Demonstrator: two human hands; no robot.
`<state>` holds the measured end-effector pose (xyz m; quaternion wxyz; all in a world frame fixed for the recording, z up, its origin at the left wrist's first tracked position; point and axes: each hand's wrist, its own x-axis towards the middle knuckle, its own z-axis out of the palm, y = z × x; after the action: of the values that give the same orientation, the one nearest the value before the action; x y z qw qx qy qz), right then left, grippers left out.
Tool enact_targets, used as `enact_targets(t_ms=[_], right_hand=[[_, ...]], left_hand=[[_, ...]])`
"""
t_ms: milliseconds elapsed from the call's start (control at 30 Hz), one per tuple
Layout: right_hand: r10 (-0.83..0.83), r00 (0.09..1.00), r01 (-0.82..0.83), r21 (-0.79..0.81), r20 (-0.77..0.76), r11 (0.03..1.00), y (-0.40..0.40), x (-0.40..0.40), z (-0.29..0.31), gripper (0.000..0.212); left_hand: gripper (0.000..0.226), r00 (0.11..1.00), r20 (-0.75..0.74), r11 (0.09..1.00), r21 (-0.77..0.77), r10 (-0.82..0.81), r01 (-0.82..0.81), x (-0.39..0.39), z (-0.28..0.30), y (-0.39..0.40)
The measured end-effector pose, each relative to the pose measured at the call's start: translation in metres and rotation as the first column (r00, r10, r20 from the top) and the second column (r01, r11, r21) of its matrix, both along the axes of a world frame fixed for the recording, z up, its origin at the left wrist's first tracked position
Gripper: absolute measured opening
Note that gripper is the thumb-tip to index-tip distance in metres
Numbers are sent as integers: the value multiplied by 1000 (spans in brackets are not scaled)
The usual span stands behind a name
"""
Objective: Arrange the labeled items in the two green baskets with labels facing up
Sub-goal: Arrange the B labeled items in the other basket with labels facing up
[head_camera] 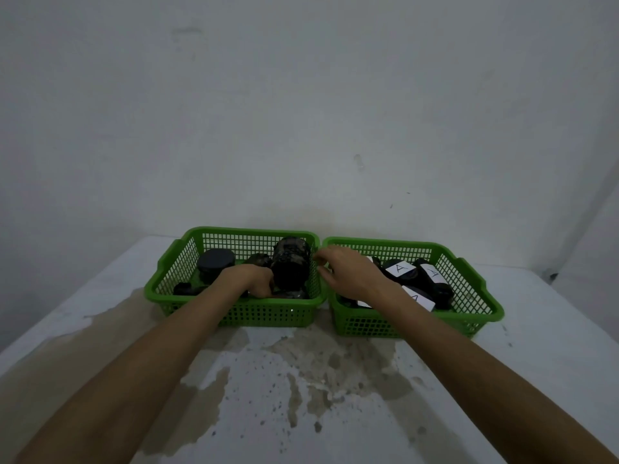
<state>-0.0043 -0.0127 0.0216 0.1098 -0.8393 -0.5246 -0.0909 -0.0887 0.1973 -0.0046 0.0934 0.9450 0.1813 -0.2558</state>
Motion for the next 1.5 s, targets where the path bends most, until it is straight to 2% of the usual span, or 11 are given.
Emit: enact_targets(t_ms=[167, 333, 533, 633, 767, 867, 1000, 1233, 1300, 1400, 1500], right_hand=[[-28, 1000, 28, -6, 5, 1000, -9, 1, 5, 31], [-51, 998, 52, 5, -23, 999, -12, -1, 11, 32], [-80, 965, 92, 37, -248, 995, 2, -16, 18, 48], [-43, 889, 107, 117, -455, 987, 9, -27, 25, 58], [72, 765, 62, 184, -640, 981, 14, -27, 40, 54], [124, 757, 16, 208, -642, 978, 13, -22, 48, 64], [150, 820, 1, 264, -552, 965, 10, -29, 51, 69], [148, 886, -13, 295, -439, 955, 8, -31, 47, 69], [112, 899, 11, 276, -424, 961, 11, -27, 45, 71], [16, 919, 55, 169, -393, 984, 20, -19, 41, 69], [-77, 966, 70, -36, -248, 997, 38, -15, 29, 58]], left_hand=[[29, 998, 45, 999, 1, -54, 54, 1, 3, -7], [37, 939, 330, 991, -53, -102, 126, -13, 6, -3], [39, 656, 751, 985, -47, -76, 168, -36, 21, -3], [36, 509, 836, 975, 136, -207, 174, -50, 33, -12], [33, 337, 869, 933, 338, -361, 125, -67, 47, -20], [39, 288, 862, 907, 413, -418, 80, -75, 49, -23], [48, 220, 904, 929, 367, -367, 44, -82, 46, -25], [65, 256, 922, 957, 287, -290, 49, -82, 45, -24], [73, 333, 898, 957, 284, -287, 58, -82, 44, -19], [86, 536, 812, 970, 236, -229, 57, -83, 41, -6], [71, 633, 761, 983, 184, -140, -3, -87, 35, 12]])
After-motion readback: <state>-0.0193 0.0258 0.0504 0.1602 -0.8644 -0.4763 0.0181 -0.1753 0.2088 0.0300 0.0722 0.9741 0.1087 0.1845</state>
